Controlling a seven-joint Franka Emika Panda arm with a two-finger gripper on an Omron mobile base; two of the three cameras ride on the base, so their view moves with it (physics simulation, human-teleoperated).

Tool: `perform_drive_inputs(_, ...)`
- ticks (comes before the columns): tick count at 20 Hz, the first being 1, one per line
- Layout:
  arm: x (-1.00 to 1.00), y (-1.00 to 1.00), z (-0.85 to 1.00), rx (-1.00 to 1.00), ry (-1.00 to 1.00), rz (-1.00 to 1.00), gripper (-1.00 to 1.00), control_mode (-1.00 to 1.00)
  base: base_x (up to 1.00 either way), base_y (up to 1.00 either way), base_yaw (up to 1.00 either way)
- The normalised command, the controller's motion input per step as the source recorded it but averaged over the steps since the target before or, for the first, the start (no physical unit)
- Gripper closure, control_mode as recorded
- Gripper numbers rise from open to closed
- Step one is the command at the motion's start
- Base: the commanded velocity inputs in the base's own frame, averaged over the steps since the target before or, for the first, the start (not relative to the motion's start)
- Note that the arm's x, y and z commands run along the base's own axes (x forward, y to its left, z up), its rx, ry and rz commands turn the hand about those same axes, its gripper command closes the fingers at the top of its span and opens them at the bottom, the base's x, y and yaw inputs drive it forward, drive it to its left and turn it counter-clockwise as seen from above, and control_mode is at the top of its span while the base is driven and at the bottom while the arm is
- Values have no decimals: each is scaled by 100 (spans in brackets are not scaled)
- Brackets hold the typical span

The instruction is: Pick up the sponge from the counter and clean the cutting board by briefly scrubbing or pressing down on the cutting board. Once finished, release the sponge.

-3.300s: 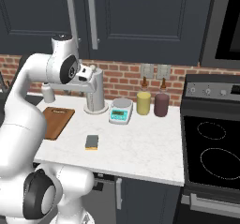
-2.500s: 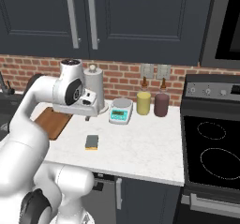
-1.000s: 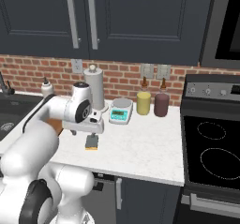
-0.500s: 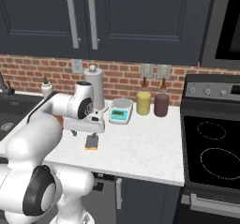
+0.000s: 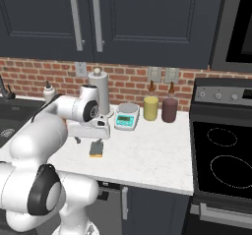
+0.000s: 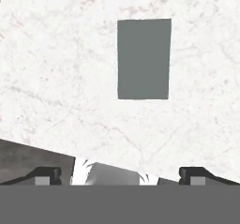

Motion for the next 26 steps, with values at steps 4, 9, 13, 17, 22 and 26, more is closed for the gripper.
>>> perform_drive_inputs(4,0,0,-21,0,12,6,-100,-100,0,0,0)
perform_drive_inputs(9,0,0,-26,0,10,6,-100,-100,0,0,0)
perform_drive_inputs(13,0,0,-7,0,4,6,-100,-100,0,0,0)
perform_drive_inputs(17,1,0,0,0,0,4,-100,-100,0,0,0)
perform_drive_inputs(22,0,0,-2,0,0,3,-100,-100,0,0,0)
perform_drive_inputs(26,1,0,-1,0,0,2,-100,-100,0,0,0)
